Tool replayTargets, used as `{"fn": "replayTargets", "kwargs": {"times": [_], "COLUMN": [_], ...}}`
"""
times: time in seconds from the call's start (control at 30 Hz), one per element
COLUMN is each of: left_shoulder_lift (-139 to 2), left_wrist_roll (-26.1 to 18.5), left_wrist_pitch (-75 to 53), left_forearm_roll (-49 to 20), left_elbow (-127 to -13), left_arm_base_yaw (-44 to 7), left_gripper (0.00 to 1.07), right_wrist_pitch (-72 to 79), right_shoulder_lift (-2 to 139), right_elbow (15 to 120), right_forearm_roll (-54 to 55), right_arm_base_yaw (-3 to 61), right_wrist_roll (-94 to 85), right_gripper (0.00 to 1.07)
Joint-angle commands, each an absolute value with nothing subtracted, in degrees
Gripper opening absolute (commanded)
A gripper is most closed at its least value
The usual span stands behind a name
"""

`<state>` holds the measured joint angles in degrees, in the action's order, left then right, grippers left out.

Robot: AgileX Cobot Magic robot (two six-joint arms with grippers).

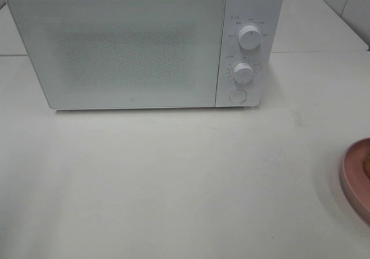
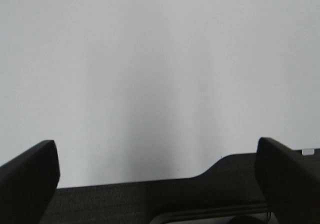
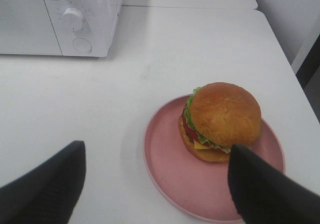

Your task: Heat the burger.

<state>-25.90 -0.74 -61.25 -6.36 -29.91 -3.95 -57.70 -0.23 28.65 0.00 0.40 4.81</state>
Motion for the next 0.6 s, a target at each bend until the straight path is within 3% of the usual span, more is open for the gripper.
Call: {"fn": "replayTargets", "kwargs": {"times": [0.03, 0.3, 0.6], "left_shoulder_lift": [-22.17, -7.28, 0.40], "left_wrist_roll": [-0.34, -0.34, -0.40], "left_wrist_pitch": [-61.42, -61.42, -61.36], "left_forearm_roll": [-7.16, -7.10, -7.05], "left_elbow": [-29.68, -29.68, -29.68], "left_arm_base_yaw": [-3.72, -3.72, -1.83], "left_gripper": [0.98, 0.98, 0.98], "right_wrist_pitch": [-56.89, -56.89, -56.89], "right_shoulder_lift": [-1.72, -1.72, -1.72], "right_elbow": [28.48, 28.48, 28.48], "right_forearm_roll": [0.00, 0.00, 0.00], "right_arm_base_yaw": [0.11, 0.11, 0.11], "right_wrist_roll": [3.95, 3.95, 3.95], "right_gripper": [0.76, 0.76, 0.76]}}
